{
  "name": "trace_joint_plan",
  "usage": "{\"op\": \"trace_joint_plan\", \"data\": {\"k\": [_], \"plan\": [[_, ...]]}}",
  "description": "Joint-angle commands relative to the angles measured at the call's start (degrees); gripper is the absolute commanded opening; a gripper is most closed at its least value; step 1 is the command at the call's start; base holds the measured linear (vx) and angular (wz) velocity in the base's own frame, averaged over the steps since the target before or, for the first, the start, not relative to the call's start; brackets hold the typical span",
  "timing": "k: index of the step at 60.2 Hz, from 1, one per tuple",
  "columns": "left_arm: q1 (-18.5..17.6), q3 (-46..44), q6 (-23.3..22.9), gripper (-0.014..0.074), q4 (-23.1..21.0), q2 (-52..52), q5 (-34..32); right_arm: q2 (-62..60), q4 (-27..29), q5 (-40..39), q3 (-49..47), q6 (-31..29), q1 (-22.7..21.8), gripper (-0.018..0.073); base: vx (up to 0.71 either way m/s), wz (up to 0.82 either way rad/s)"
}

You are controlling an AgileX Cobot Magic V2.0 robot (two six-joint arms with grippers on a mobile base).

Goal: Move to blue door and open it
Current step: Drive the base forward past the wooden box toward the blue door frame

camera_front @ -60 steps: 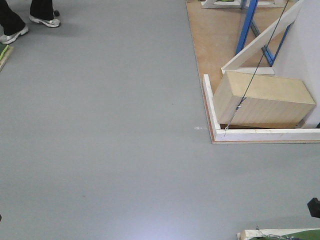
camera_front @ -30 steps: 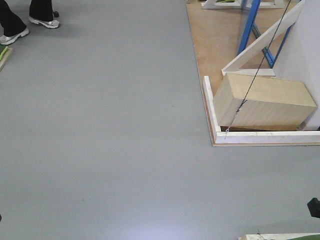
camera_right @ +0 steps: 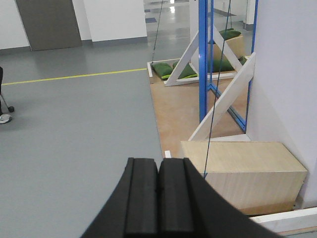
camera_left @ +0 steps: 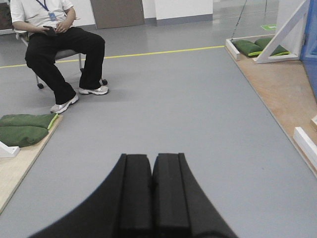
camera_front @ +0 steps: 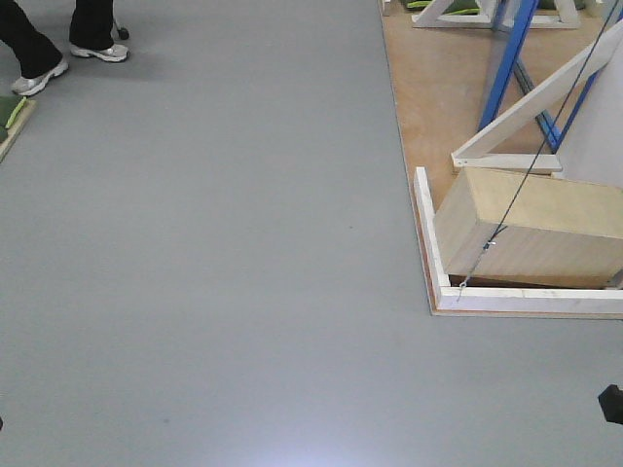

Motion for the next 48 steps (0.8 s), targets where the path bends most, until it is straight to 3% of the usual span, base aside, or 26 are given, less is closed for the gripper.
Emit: {"op": "trace_joint_plan", "data": {"k": [1,48], "plan": [[-0.35,0.32,-0.10,0.0070,-0.45,-0.41,-4.85,-0.71,-0.11,-4.83,1.23,-0.47,-0.03,0.0002,0.23,0.07],[-0.35,0.32,-0.10,0.0070,-0.45,-0.41,-4.85,-0.71,-0.11,-4.83,1.23,-0.47,-0.03,0.0002,0.26,-0.02]]}}
